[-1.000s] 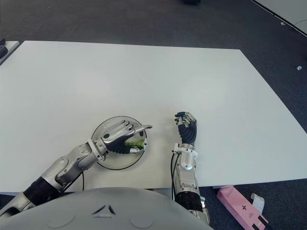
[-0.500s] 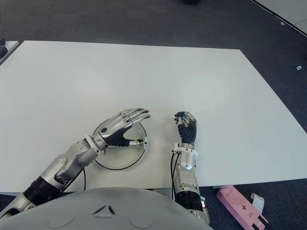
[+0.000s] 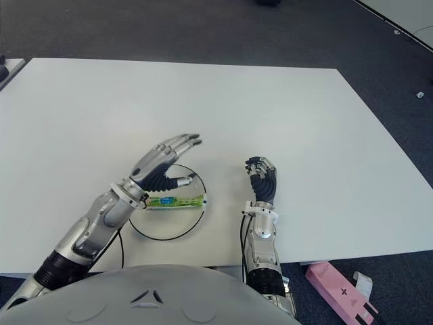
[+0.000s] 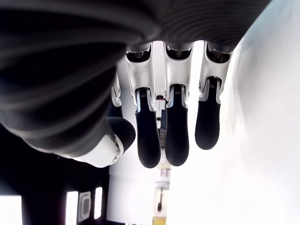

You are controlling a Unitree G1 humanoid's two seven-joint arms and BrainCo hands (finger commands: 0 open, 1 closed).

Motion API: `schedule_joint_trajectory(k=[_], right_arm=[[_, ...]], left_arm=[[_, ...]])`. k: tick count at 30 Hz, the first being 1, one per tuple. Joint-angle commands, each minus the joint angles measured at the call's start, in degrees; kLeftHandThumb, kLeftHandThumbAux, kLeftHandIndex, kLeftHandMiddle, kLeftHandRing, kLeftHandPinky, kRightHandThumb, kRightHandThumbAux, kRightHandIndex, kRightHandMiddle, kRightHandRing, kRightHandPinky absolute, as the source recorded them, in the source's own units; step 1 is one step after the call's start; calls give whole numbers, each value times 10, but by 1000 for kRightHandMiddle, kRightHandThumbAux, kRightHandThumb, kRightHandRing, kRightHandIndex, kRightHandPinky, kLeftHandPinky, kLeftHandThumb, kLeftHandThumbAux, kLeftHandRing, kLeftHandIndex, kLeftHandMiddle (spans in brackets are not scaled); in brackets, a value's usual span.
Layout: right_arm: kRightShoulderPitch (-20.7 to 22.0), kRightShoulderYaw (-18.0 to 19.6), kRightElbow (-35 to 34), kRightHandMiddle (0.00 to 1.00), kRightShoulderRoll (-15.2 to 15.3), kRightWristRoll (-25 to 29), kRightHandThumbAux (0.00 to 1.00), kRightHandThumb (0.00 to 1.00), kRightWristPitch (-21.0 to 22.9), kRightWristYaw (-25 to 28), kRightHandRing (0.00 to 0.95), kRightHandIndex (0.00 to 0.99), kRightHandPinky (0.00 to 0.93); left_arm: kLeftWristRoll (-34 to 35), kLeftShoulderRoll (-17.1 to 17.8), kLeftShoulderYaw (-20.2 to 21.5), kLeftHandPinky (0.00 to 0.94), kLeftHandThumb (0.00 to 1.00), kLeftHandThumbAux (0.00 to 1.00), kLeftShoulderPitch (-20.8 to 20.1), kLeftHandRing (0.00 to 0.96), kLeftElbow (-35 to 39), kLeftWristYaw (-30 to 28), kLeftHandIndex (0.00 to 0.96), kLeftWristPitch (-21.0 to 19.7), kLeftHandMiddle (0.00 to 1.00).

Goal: Put the toothpaste on the table into the plate.

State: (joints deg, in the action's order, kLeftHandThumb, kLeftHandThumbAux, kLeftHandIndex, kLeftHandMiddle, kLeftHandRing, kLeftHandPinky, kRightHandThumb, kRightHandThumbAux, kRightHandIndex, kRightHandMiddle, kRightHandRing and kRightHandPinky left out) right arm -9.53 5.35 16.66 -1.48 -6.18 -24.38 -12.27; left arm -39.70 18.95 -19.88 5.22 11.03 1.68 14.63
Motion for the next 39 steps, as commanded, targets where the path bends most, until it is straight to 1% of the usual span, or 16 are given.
schedule_joint_trajectory(k=[1, 3, 5, 7, 11, 15, 18, 20, 24, 26, 29, 31, 33, 36, 37, 39], right_arm=[[1, 1, 15, 499, -2, 7, 730, 709, 10, 1, 495, 431, 494], [2, 2, 16, 500, -3, 8, 730, 709, 11, 0, 494, 431, 492], [6, 3, 20, 501, -2, 8, 730, 709, 10, 1, 495, 431, 492], [8, 3, 23, 502, -1, 9, 730, 709, 9, 1, 496, 431, 496], [13, 4, 30, 504, 1, 11, 729, 709, 2, 4, 499, 432, 501], [16, 4, 36, 504, 3, 15, 729, 709, -6, 9, 502, 432, 504], [18, 4, 39, 504, 4, 17, 729, 709, -9, 10, 503, 432, 506], [19, 4, 41, 503, 4, 17, 729, 709, -11, 11, 503, 432, 507], [23, 5, 45, 503, 7, 19, 730, 708, -12, 12, 506, 432, 508], [26, 6, 49, 507, 8, 19, 730, 708, -13, 12, 510, 432, 510], [29, 7, 56, 514, 10, 20, 729, 708, -14, 12, 515, 432, 513], [31, 7, 59, 516, 11, 20, 729, 708, -14, 12, 517, 432, 513], [34, 7, 66, 517, 14, 16, 729, 708, -18, 10, 517, 432, 512], [37, 7, 71, 510, 17, 14, 729, 708, -20, 9, 513, 432, 508], [37, 7, 69, 509, 18, 13, 730, 708, -17, 7, 512, 432, 508], [38, 7, 67, 502, 19, 12, 730, 708, -14, 5, 511, 432, 507]], left_arm=[[26, -2, 38, 79, 370, 456, -20, 0, -11, 0, 0, -17, 0], [35, -16, 52, 106, 359, 463, -23, 9, -13, 16, 0, -22, 0], [58, -41, 73, 122, 347, 473, -27, 21, -21, 48, 0, -19, 2], [69, -53, 83, 130, 335, 483, -29, 31, -26, 64, 0, -15, 8], [110, -82, 116, 124, 323, 509, -28, 44, -20, 85, 17, -24, 24], [158, -94, 173, 108, 311, 556, -1, 55, -14, 104, 50, -25, 43], [164, -96, 194, 115, 297, 609, 9, 68, -23, 116, 70, -21, 61], [161, -103, 205, 129, 267, 683, 14, 82, -42, 135, 86, -20, 83], [140, -138, 213, 135, 229, 790, 15, 104, -46, 180, 130, -58, 114], [144, -150, 219, 140, 223, 823, 19, 112, -79, 208, 155, -50, 130], [159, -151, 232, 152, 215, 861, 20, 129, -133, 232, 194, -30, 159], [164, -151, 235, 162, 212, 872, 18, 137, -146, 237, 209, -26, 172], [180, -146, 246, 175, 205, 879, 14, 150, -177, 234, 224, -20, 189], [196, -138, 255, 235, 138, 902, 7, 211, -210, 228, 276, -12, 260], [208, -135, 260, 241, 129, 905, 1, 217, -230, 222, 281, -1, 266], [226, -130, 265, 317, 75, 946, -8, 287, -260, 213, 327, 18, 332]])
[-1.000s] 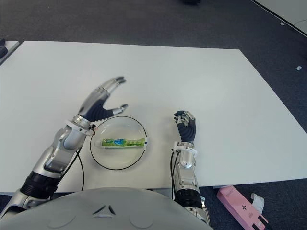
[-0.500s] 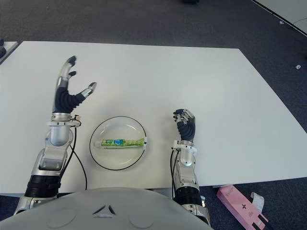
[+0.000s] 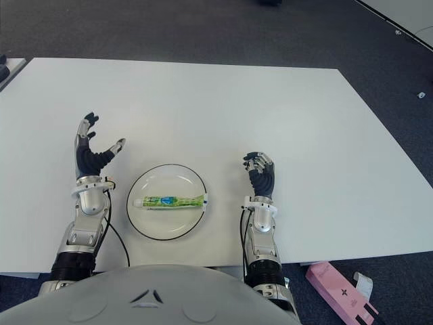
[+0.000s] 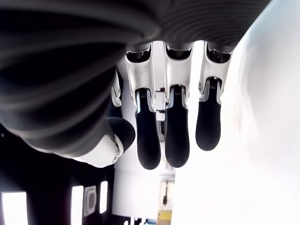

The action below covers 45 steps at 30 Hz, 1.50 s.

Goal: Put the toothpaste on the table into the plate.

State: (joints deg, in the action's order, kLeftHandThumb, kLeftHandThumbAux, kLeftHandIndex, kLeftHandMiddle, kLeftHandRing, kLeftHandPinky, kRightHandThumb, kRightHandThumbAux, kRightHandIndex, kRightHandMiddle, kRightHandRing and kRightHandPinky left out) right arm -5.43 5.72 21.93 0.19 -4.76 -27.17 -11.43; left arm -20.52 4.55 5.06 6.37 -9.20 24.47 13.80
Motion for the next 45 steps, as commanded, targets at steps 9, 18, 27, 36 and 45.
schedule_joint_trajectory(k=[9, 18, 27, 36, 45], right_arm=[[2, 3, 11, 494, 6, 4, 730, 709, 17, 1, 509, 431, 510], [3, 4, 3, 499, 8, 11, 730, 709, 16, 7, 511, 432, 513], [3, 4, -7, 499, 13, 11, 730, 709, 20, 13, 509, 432, 509], [3, 5, -10, 504, 14, 11, 729, 710, 23, 15, 512, 432, 508], [3, 4, -6, 511, 13, 12, 729, 709, 13, 21, 517, 432, 516]], left_arm=[[90, 20, 11, 426, 650, 745, -29, 404, -127, -54, 419, 103, 446], [130, 10, 15, 486, 697, 724, -25, 471, -192, -82, 432, 172, 500], [160, 3, 12, 525, 703, 719, -14, 520, -205, -110, 434, 192, 539], [176, -9, -2, 540, 704, 717, 9, 547, -173, -143, 435, 163, 564], [186, -20, -12, 532, 707, 716, 28, 542, -142, -178, 435, 125, 559]])
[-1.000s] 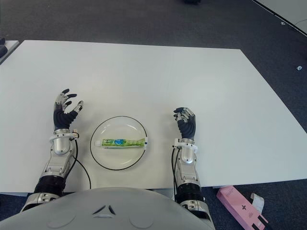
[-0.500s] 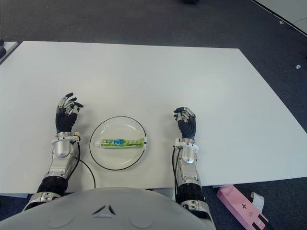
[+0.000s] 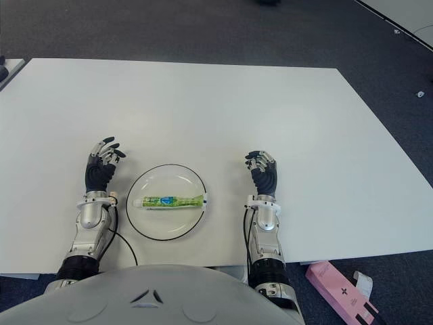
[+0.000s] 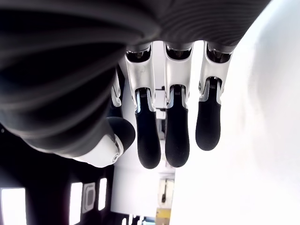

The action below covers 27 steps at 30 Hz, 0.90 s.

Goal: Put the toothpaste on the table into the plate.

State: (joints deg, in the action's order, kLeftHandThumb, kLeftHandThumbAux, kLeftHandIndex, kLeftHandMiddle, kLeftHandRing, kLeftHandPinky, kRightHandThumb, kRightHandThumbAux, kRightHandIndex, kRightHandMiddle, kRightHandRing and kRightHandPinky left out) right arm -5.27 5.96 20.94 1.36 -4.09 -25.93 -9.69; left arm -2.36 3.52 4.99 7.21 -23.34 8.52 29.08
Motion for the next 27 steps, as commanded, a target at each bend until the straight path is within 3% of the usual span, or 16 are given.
schedule_joint_trajectory(k=[1, 9, 17, 27], right_arm=[[1, 2, 3, 510, 1, 5, 729, 709, 1, 3, 517, 432, 515], [-5, 0, -8, 500, -3, 2, 729, 710, 10, 3, 514, 432, 511], [-8, -9, -6, 495, -2, -4, 729, 711, -9, 6, 510, 431, 506], [-21, -17, -34, 492, -12, -9, 728, 711, 20, 2, 510, 432, 510]], left_arm=[[4, -11, -13, 532, 707, 716, 21, 542, 1, -20, 435, -29, 560], [-2, -15, -21, 548, 708, 716, 30, 549, 11, -20, 435, -33, 563], [-13, -20, -25, 551, 708, 716, 36, 552, 19, -14, 435, -31, 560], [-25, -26, -26, 555, 708, 715, 50, 553, 39, -8, 435, -42, 560]])
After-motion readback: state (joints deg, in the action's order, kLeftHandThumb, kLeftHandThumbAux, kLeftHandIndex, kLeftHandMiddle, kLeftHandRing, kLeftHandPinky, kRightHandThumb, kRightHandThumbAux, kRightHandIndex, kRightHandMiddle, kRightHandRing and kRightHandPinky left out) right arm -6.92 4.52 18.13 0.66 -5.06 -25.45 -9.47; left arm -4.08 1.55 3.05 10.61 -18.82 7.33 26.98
